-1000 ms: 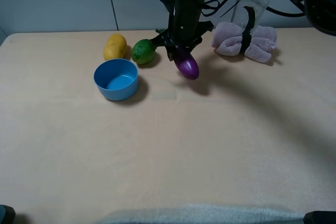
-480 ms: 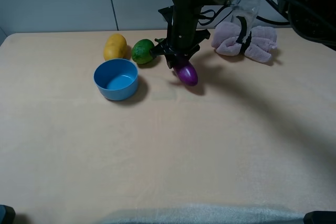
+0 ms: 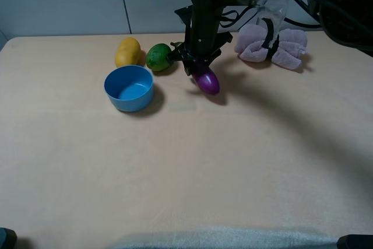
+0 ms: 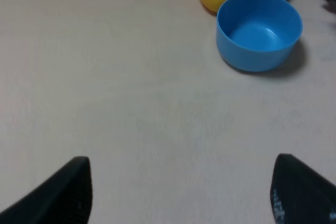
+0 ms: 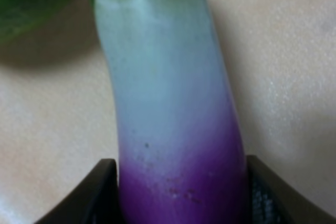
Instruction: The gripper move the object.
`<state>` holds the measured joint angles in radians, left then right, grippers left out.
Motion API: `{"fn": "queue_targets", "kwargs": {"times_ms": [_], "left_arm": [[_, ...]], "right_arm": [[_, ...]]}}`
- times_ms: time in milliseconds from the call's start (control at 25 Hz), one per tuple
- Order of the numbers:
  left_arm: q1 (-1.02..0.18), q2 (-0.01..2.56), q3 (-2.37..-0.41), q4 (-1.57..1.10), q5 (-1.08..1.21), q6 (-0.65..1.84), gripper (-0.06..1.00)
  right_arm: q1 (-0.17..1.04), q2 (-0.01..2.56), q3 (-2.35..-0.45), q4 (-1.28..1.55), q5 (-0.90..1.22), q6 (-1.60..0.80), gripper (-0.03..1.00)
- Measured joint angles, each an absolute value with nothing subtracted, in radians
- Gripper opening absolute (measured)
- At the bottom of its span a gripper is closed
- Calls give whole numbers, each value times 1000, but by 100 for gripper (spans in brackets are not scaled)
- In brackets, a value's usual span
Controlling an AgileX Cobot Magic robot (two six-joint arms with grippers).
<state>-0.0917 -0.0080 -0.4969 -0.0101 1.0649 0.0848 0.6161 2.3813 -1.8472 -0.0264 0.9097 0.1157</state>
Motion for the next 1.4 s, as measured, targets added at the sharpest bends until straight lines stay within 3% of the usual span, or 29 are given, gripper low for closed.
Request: {"fn": "queue_targets", "kwargs": {"times_ms": [960, 1080, 1280, 1400], "left_arm": [[-92, -8, -497, -10, 1065, 85, 77], [-92, -8, -497, -10, 1065, 85, 77], [-92, -8, -497, -10, 1065, 85, 77], [-92, -8, -497, -10, 1065, 85, 77]], "right_arm": [[616, 2396, -1847, -24, 910, 116, 37], [616, 2396, -1847, -23, 910, 115, 42], [616, 2396, -1847, -23, 910, 113, 61], [616, 2396, -1847, -23, 909, 113, 65]]}}
